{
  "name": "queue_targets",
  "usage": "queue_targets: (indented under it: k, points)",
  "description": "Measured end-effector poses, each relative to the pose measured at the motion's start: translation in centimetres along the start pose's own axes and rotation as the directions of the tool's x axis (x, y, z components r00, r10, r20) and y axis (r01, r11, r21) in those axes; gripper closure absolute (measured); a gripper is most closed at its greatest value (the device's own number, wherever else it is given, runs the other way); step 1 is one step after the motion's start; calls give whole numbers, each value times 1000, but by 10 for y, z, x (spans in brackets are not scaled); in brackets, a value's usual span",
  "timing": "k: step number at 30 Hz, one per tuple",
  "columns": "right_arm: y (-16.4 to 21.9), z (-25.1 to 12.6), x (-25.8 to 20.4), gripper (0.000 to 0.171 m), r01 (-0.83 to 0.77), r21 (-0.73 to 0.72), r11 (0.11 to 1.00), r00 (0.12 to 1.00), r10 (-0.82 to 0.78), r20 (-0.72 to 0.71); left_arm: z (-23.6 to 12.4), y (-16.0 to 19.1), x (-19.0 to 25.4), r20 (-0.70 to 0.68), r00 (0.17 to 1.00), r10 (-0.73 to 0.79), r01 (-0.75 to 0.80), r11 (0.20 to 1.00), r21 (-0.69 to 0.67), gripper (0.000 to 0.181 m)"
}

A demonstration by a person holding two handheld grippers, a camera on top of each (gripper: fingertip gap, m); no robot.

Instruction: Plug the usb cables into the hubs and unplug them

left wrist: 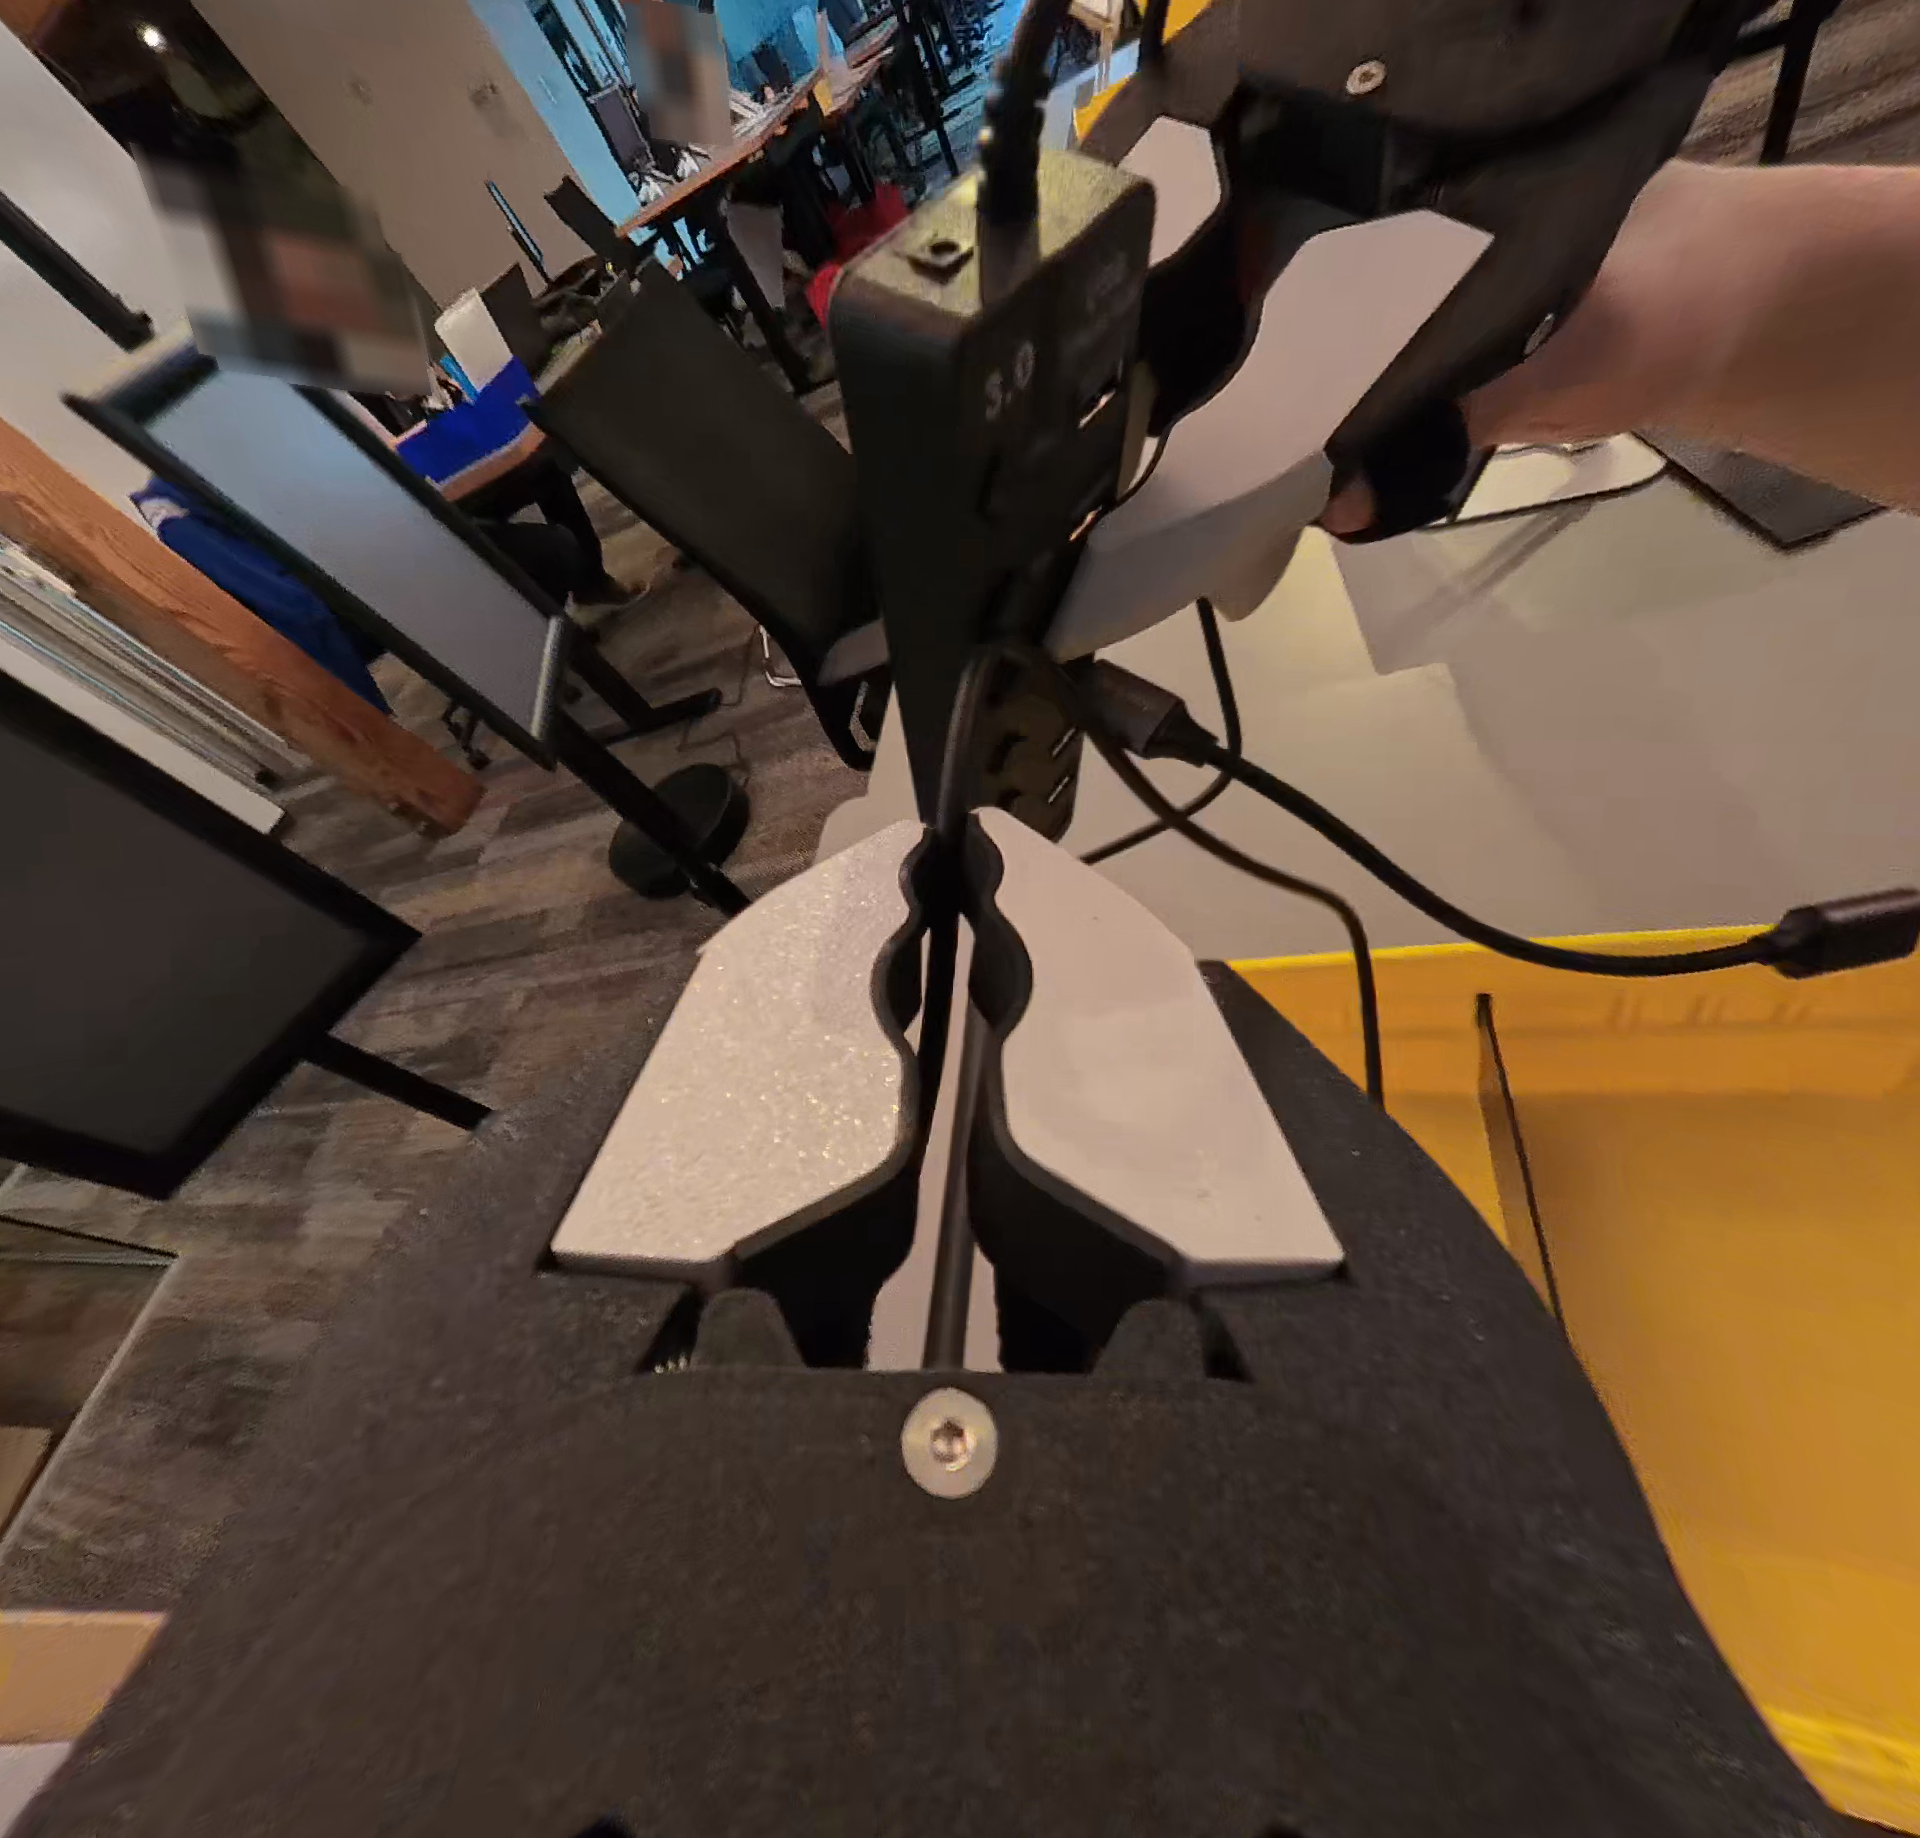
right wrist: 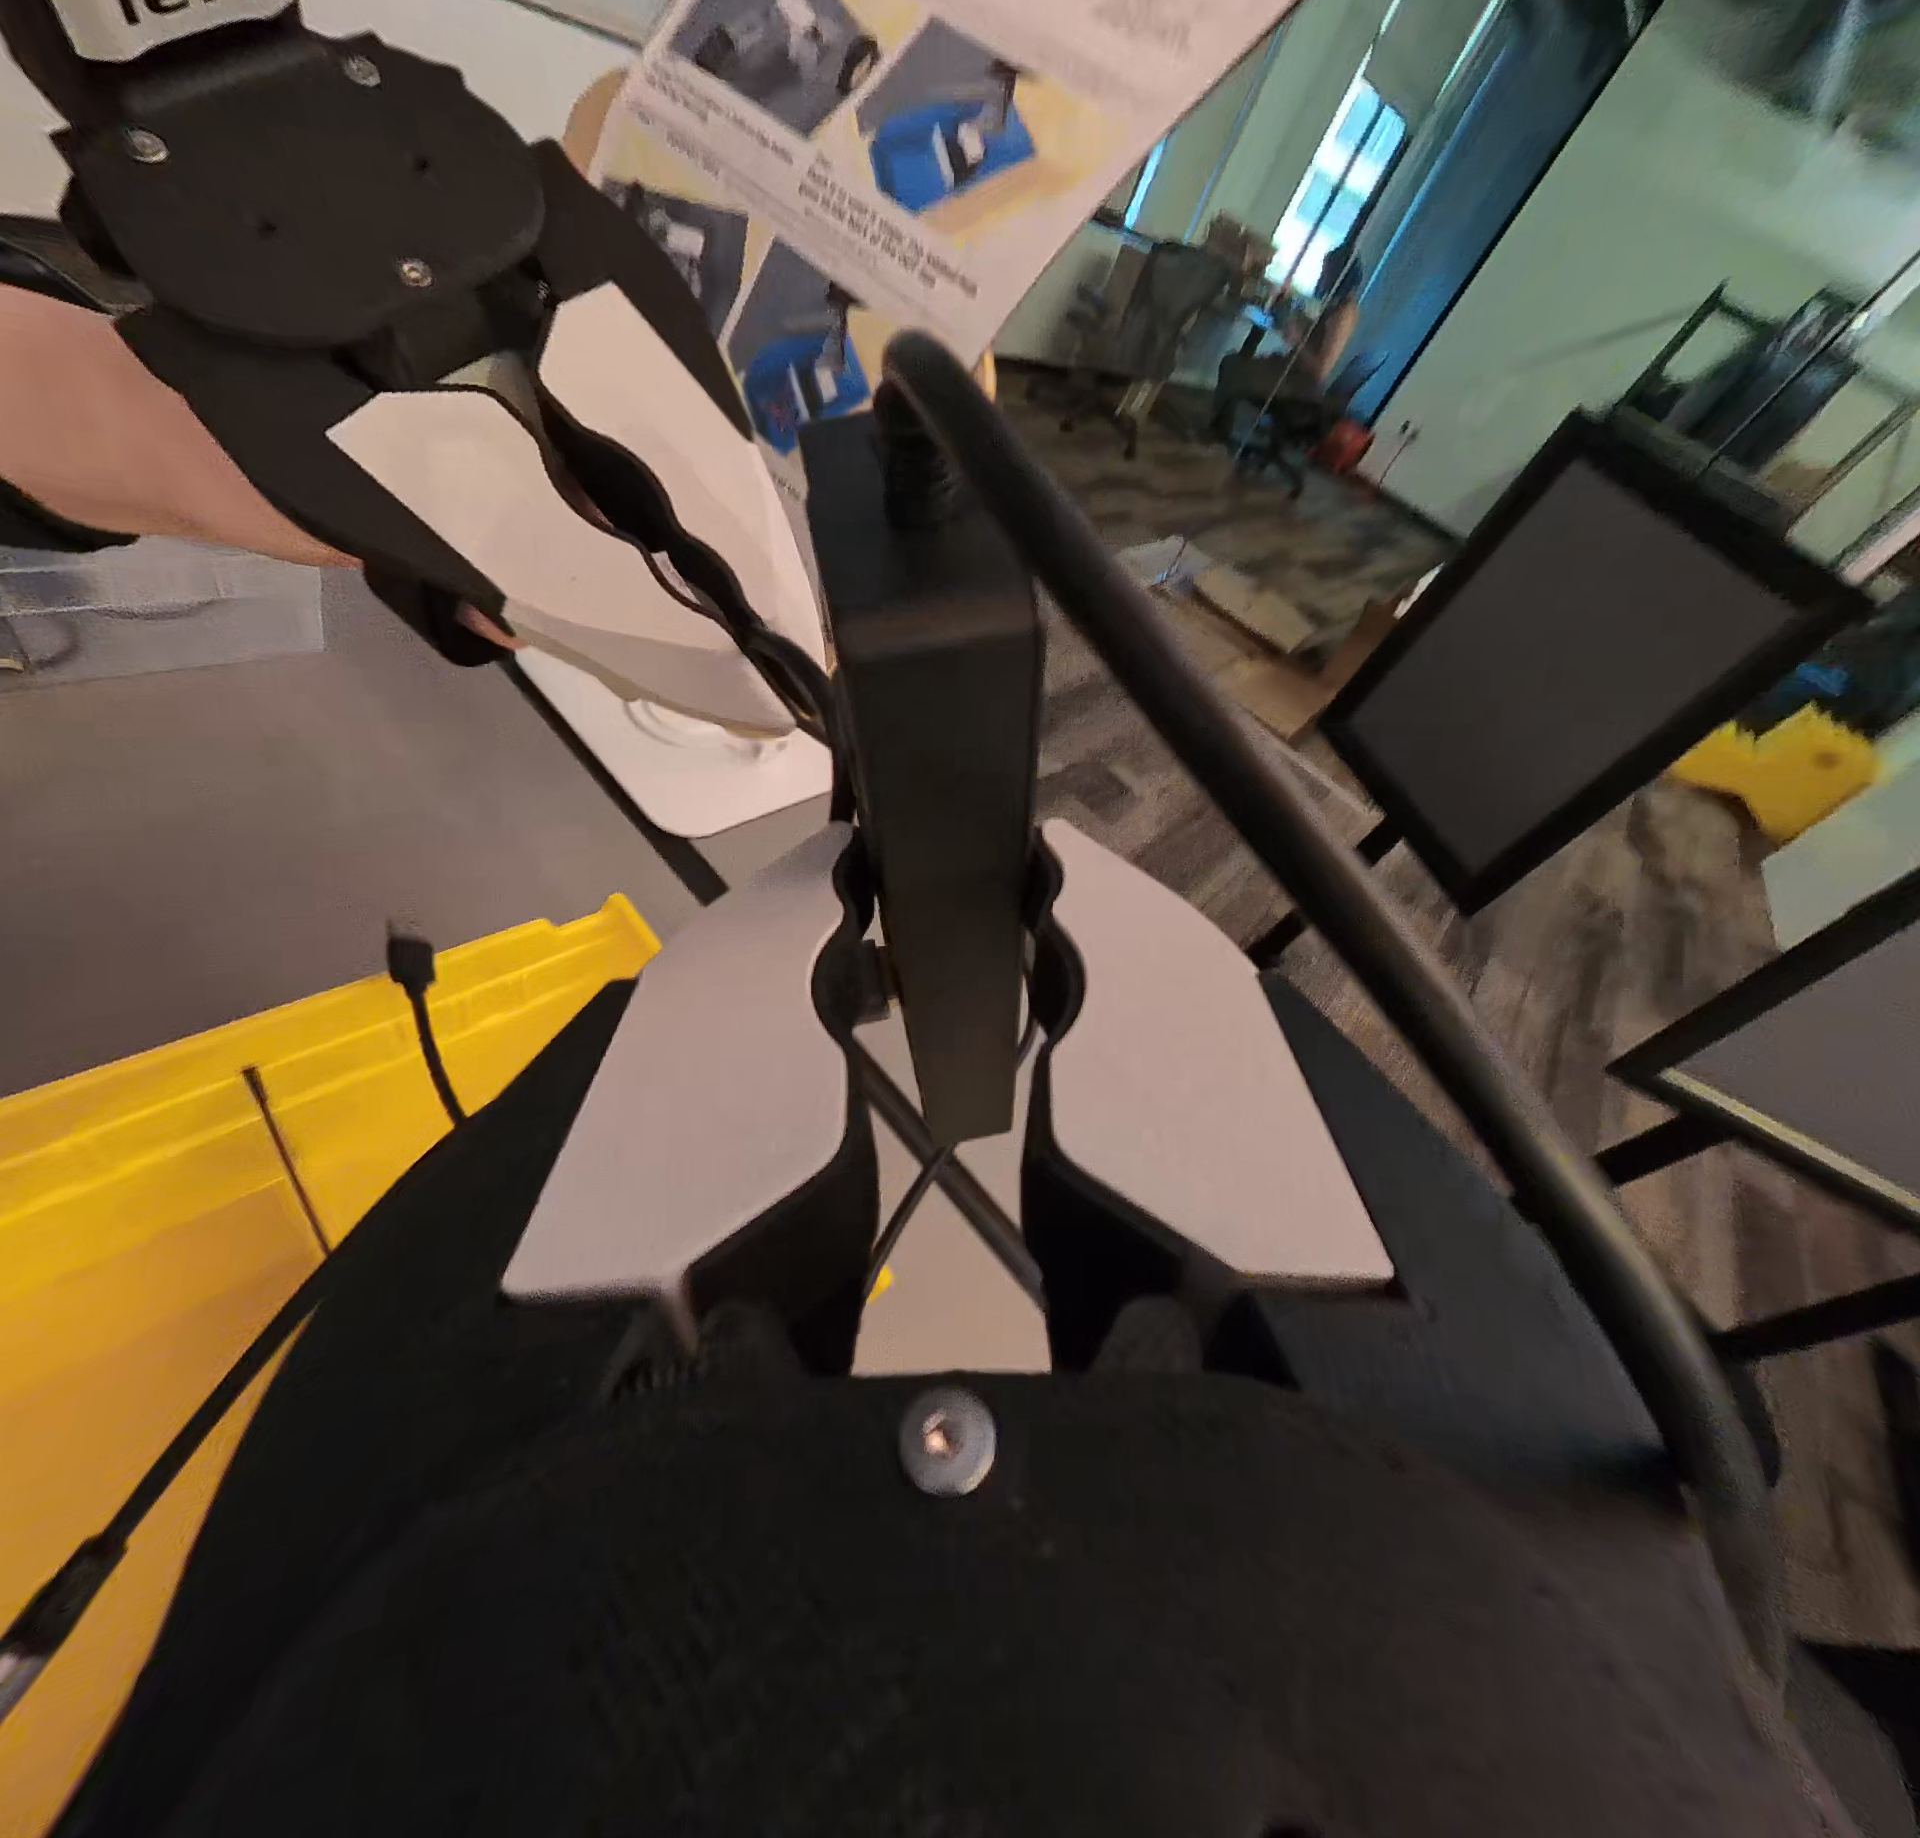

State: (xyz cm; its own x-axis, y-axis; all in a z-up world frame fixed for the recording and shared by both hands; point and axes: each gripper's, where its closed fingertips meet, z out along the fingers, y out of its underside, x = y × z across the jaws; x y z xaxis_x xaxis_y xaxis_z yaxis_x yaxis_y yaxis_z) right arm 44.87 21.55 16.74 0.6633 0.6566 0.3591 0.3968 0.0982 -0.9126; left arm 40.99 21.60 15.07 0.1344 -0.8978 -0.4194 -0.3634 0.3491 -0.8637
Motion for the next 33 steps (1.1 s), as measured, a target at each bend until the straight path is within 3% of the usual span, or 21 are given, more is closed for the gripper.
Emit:
queue_targets:
  k: [6,10,13,15,18,22,28,31,33]
  points:
    - [-9,-15,12,142,-5,74,997,1000,3,23,4,-15,7,-26,1000,1,0,999,36,179]
    - [9,-7,1,142,-22,62,998,997,18,73,4,26,29,-78,995,-56,54,998,-29,179]
    - [20,6,-12,142,-7,43,999,992,2,126,-6,51,54,-210,952,-223,216,975,-58,179]
    - [25,17,-23,142,82,54,995,980,-90,177,-14,70,75,-313,891,-329,309,944,-115,178]
    - [29,37,-41,142,235,114,965,938,-256,233,-26,100,93,-349,852,-389,341,920,-194,155]
    - [28,60,-58,142,250,155,956,898,-289,333,-42,124,89,-283,860,-425,363,899,-246,113]
    - [17,75,-58,143,272,201,941,863,-331,381,-66,106,33,-140,916,-375,367,927,-85,120]
    - [8,77,-61,143,248,246,937,841,-334,426,-68,94,-10,31,956,-292,292,956,-1,123]
    - [2,77,-65,143,212,281,936,822,-326,467,-60,84,-23,73,970,-232,231,973,23,125]
